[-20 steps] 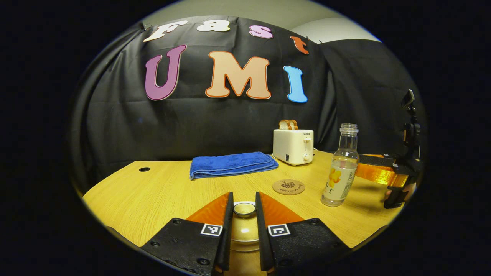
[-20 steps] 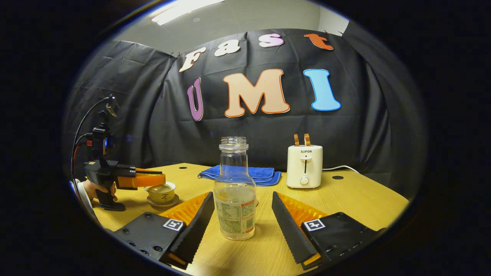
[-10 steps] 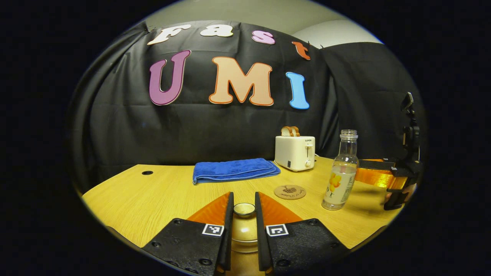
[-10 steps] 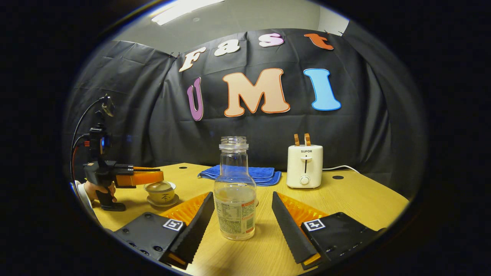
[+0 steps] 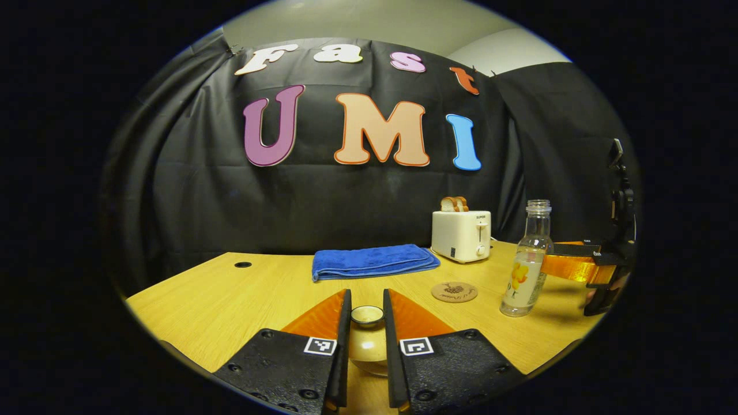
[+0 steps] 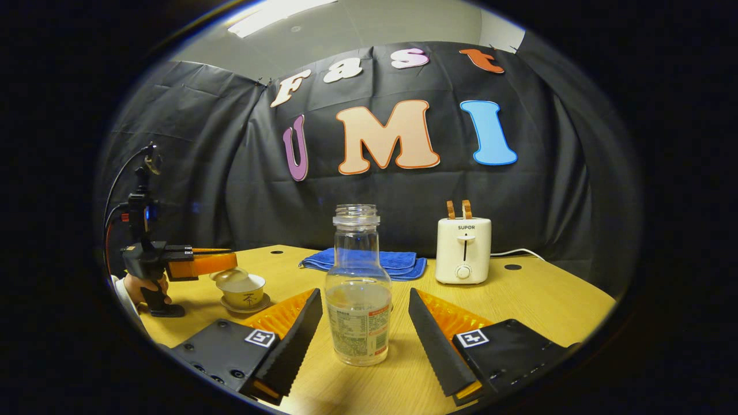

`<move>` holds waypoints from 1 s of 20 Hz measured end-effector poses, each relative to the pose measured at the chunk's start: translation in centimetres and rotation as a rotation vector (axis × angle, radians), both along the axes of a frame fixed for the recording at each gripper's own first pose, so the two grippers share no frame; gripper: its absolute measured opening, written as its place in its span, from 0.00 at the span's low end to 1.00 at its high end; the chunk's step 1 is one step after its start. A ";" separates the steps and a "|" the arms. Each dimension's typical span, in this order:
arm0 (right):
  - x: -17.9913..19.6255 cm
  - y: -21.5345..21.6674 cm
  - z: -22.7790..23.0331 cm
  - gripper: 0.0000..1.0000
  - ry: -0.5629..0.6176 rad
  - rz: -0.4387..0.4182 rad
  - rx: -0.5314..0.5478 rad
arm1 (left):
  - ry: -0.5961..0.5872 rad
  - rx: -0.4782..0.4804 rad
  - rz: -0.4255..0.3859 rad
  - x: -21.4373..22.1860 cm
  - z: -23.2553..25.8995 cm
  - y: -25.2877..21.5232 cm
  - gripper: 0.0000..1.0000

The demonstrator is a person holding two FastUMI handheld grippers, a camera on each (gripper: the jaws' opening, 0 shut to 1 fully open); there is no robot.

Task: Open the teacup lid with one hand, grasp the water bottle and pour water into the teacup with the other hand; after pouring, place the water bottle on the coaster and then close the teacup lid.

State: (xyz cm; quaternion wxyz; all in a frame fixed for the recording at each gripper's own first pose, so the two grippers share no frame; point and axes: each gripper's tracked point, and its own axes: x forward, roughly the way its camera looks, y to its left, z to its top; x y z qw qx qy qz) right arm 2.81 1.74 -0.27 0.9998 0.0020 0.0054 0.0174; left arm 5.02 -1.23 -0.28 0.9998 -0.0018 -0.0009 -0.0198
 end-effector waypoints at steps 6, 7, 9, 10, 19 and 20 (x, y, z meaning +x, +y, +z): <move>1.2 0.8 -0.4 0.97 0.021 0.000 -0.001 | 0.000 0.002 0.089 -1.8 0.1 4.4 0.25; 1.3 0.9 -0.4 0.94 0.023 -0.005 -0.001 | 0.001 0.001 0.103 -2.0 0.0 5.1 0.25; 1.6 1.0 -0.5 0.94 0.030 -0.015 -0.003 | 0.002 0.001 0.126 -2.5 -0.1 6.4 0.25; 1.8 1.0 -0.6 0.94 0.034 -0.018 -0.004 | 0.002 0.002 0.135 -2.8 -0.1 7.1 0.25; 2.6 1.1 -1.1 0.86 0.065 -0.065 -0.016 | 0.001 0.003 0.209 -4.2 0.0 11.2 0.25; 2.7 1.1 -1.2 0.82 0.066 -0.073 -0.023 | 0.001 0.003 0.211 -4.2 0.0 11.2 0.25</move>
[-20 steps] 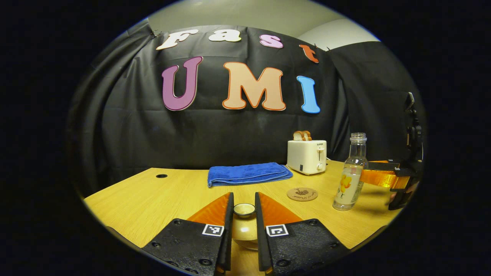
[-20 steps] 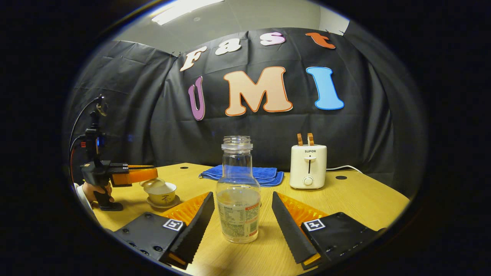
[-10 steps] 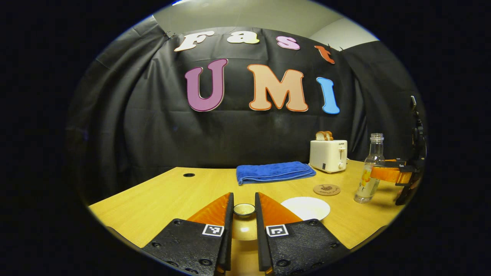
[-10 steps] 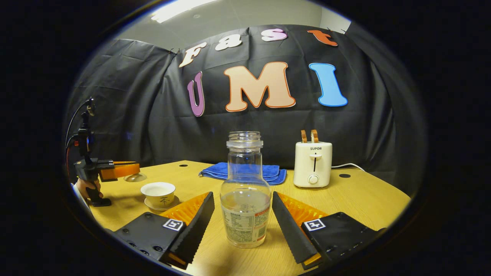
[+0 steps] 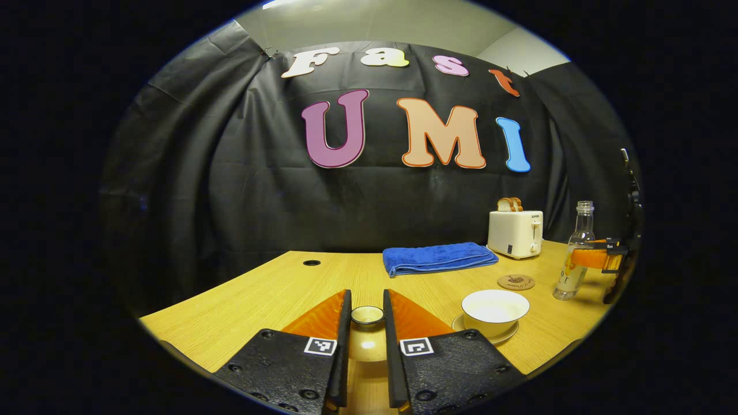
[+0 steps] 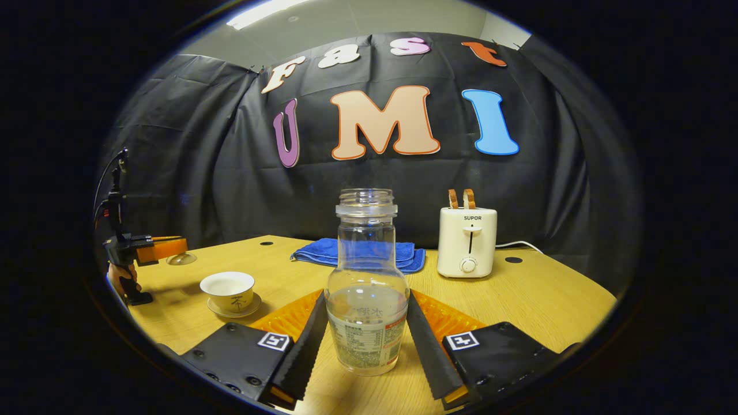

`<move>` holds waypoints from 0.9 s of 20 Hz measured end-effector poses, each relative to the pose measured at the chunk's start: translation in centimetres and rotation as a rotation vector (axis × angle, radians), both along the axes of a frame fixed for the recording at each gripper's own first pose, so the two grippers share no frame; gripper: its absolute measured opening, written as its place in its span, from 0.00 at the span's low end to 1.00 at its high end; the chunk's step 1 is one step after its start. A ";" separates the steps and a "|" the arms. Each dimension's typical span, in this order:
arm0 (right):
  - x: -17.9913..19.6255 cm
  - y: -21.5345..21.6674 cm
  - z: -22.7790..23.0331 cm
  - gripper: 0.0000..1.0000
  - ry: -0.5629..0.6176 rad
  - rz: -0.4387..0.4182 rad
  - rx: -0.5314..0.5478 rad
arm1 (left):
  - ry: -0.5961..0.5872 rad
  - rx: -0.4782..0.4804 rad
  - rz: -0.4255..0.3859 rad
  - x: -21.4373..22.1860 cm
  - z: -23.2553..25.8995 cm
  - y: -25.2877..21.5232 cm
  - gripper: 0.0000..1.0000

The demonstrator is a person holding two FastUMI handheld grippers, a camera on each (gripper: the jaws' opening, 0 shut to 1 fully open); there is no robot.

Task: Open the teacup lid with one hand, grasp the water bottle and pour water into the teacup with the other hand; after pouring, place the water bottle on the coaster and then close the teacup lid.

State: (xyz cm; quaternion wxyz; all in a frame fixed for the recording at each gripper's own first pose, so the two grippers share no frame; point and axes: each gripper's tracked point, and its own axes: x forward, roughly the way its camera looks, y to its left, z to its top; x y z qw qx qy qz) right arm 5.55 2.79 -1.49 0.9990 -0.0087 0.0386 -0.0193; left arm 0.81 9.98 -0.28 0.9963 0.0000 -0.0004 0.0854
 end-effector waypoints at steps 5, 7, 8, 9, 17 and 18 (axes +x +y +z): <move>0.1 1.0 0.3 0.80 -0.010 -0.007 -0.095 | 0.003 -0.001 0.007 0.1 -0.1 0.2 0.25; 0.2 1.6 0.4 0.80 -0.015 -0.009 -0.140 | 0.003 -0.001 0.017 -0.1 0.0 0.3 0.25; 0.3 1.9 0.3 0.80 -0.017 -0.006 -0.164 | 0.004 -0.001 0.021 -0.1 -0.1 0.5 0.25; 0.4 2.1 0.5 0.80 -0.019 -0.006 -0.185 | 0.004 -0.001 0.023 -0.2 -0.1 0.4 0.25; 1.2 3.4 0.5 0.80 -0.001 -0.031 -0.425 | 0.005 -0.002 0.048 -0.3 -0.1 0.8 0.25; 1.2 3.5 0.4 0.80 0.001 -0.036 -0.462 | 0.005 -0.002 0.048 -0.3 0.0 0.8 0.25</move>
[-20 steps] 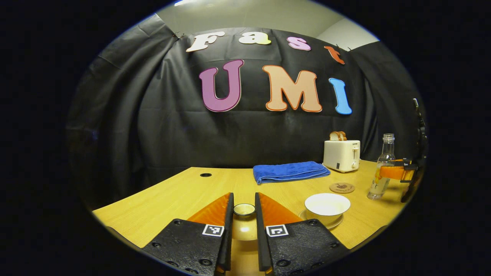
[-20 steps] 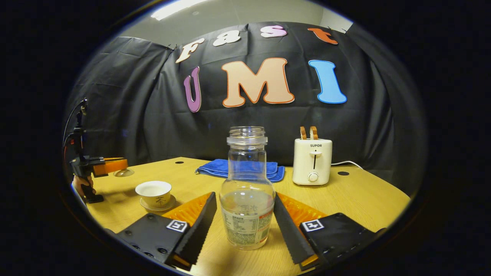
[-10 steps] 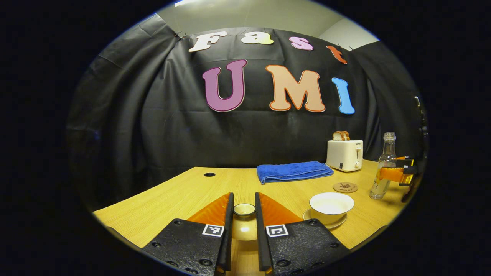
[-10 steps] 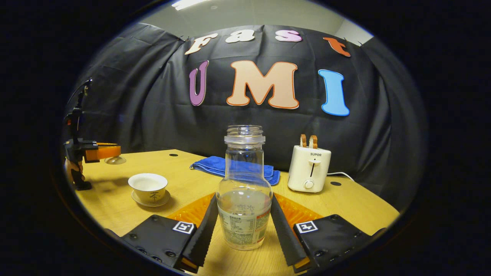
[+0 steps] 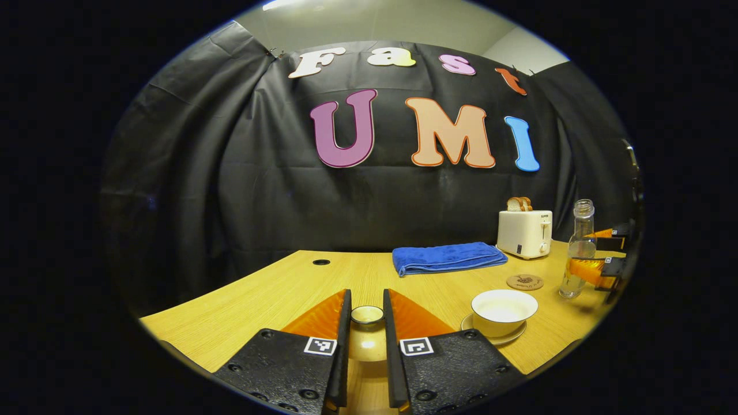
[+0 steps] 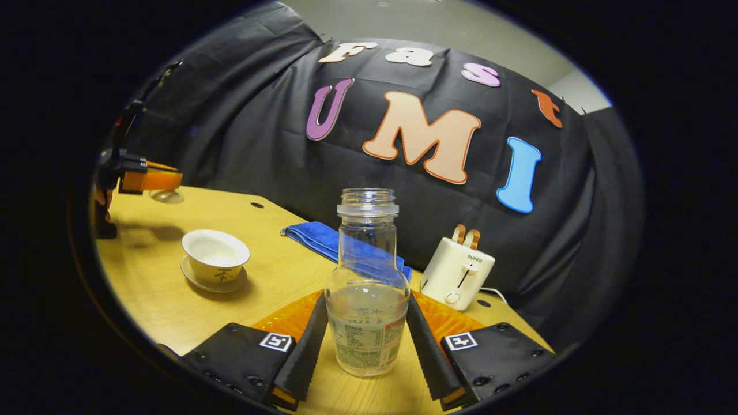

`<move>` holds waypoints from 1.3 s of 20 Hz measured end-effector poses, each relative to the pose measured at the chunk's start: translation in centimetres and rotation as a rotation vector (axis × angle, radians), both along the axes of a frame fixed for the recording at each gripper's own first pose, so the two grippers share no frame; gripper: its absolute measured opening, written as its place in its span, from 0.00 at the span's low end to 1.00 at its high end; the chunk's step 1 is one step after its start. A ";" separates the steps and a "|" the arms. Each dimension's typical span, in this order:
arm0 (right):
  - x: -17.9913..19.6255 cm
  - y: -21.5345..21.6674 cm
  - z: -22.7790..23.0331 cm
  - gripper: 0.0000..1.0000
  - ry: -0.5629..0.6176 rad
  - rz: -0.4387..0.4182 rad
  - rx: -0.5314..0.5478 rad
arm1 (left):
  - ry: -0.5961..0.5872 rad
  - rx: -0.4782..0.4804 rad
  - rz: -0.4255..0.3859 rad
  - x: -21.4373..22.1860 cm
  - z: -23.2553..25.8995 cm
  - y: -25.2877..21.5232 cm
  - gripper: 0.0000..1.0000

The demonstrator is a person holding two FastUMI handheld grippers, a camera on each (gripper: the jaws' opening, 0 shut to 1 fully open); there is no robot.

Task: Open the teacup lid with one hand, grasp the water bottle and pour water into the teacup with the other hand; after pouring, place the water bottle on the coaster and then close the teacup lid.

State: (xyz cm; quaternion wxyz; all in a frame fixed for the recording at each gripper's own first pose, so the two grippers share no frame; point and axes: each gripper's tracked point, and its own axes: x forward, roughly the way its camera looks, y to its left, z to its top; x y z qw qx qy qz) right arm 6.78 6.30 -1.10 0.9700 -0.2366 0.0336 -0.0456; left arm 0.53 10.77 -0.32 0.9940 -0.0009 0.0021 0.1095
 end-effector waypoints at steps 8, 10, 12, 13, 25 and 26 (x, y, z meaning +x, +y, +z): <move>0.5 0.8 0.4 0.79 -0.004 -0.017 -0.203 | 0.000 -0.001 0.000 -0.1 -0.2 -0.1 0.25; 0.6 1.3 0.6 0.79 -0.010 -0.014 -0.269 | 0.000 -0.001 0.000 -0.1 0.0 -0.1 0.26; 0.8 1.8 0.8 0.79 -0.014 -0.006 -0.331 | 0.000 -0.002 0.000 -0.2 -0.1 -0.1 0.25; 0.9 2.2 0.7 0.79 -0.011 -0.002 -0.356 | 0.000 -0.002 0.000 -0.2 -0.1 -0.1 0.25; 2.6 5.4 -0.6 0.79 0.027 0.081 -0.647 | 0.000 -0.002 0.000 0.0 -0.1 -0.1 0.25; 2.7 5.7 -0.7 0.79 0.027 0.088 -0.675 | -0.001 -0.002 0.000 0.0 -0.2 -0.1 0.25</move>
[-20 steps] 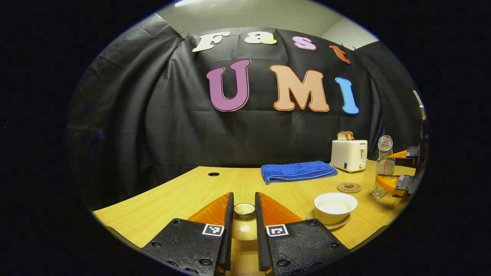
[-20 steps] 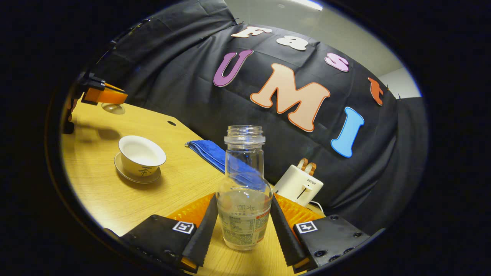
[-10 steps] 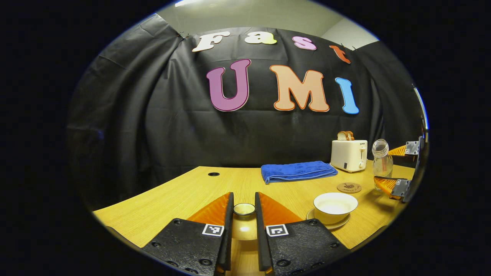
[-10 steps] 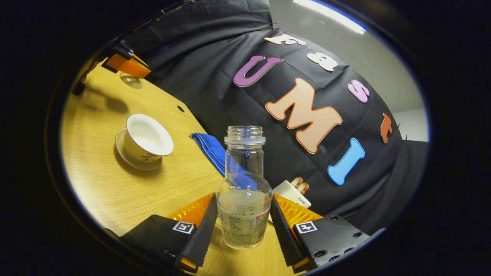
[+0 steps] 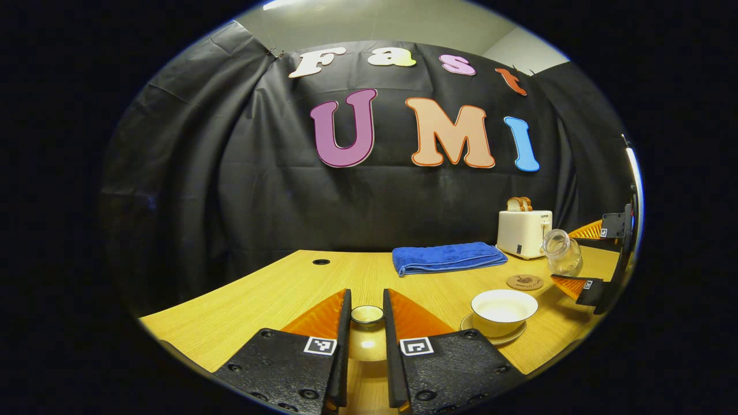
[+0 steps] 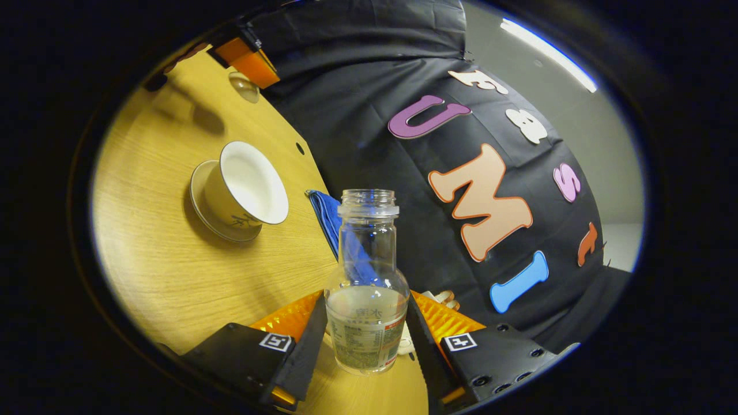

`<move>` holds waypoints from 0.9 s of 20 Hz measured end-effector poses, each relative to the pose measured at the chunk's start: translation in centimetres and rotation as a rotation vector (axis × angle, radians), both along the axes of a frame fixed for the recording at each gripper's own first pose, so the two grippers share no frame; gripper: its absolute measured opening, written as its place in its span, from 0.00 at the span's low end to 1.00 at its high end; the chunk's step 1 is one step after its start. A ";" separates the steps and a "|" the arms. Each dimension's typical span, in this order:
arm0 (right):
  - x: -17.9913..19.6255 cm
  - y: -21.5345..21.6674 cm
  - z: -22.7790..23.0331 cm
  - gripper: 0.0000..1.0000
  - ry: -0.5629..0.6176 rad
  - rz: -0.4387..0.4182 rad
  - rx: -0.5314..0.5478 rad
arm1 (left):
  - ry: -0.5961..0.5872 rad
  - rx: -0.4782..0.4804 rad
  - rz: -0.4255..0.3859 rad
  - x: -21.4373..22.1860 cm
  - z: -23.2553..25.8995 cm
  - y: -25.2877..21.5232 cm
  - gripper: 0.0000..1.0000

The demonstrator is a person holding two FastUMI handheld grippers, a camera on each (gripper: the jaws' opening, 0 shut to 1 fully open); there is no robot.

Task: Open the teacup lid with one hand, grasp the water bottle and pour water into the teacup with the other hand; after pouring, place the water bottle on the coaster and then close the teacup lid.

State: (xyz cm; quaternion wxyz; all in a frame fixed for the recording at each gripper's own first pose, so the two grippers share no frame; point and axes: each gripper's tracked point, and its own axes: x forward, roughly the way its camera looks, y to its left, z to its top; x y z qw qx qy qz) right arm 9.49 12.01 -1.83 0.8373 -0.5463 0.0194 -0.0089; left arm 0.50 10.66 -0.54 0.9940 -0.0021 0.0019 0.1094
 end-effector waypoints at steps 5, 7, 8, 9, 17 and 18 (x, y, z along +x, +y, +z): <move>0.4 1.1 -0.6 0.79 0.021 0.026 -0.102 | -0.001 0.000 0.000 0.0 0.0 -0.1 0.25; 0.6 1.4 -0.6 0.80 0.018 0.032 -0.132 | -0.001 0.000 0.000 0.1 0.0 -0.1 0.25; 0.8 1.5 -0.5 0.79 0.014 0.035 -0.153 | -0.001 0.000 0.000 0.1 0.0 0.0 0.25; 0.9 1.6 -0.5 0.79 0.008 0.038 -0.178 | -0.001 0.000 -0.004 0.1 0.0 -0.1 0.25; 0.9 2.4 -0.8 0.78 0.007 0.065 -0.292 | -0.002 -0.002 -0.010 0.1 0.0 -0.3 0.25; 1.0 2.5 -0.6 0.78 0.006 0.070 -0.309 | -0.003 -0.001 -0.010 0.1 0.0 -0.4 0.25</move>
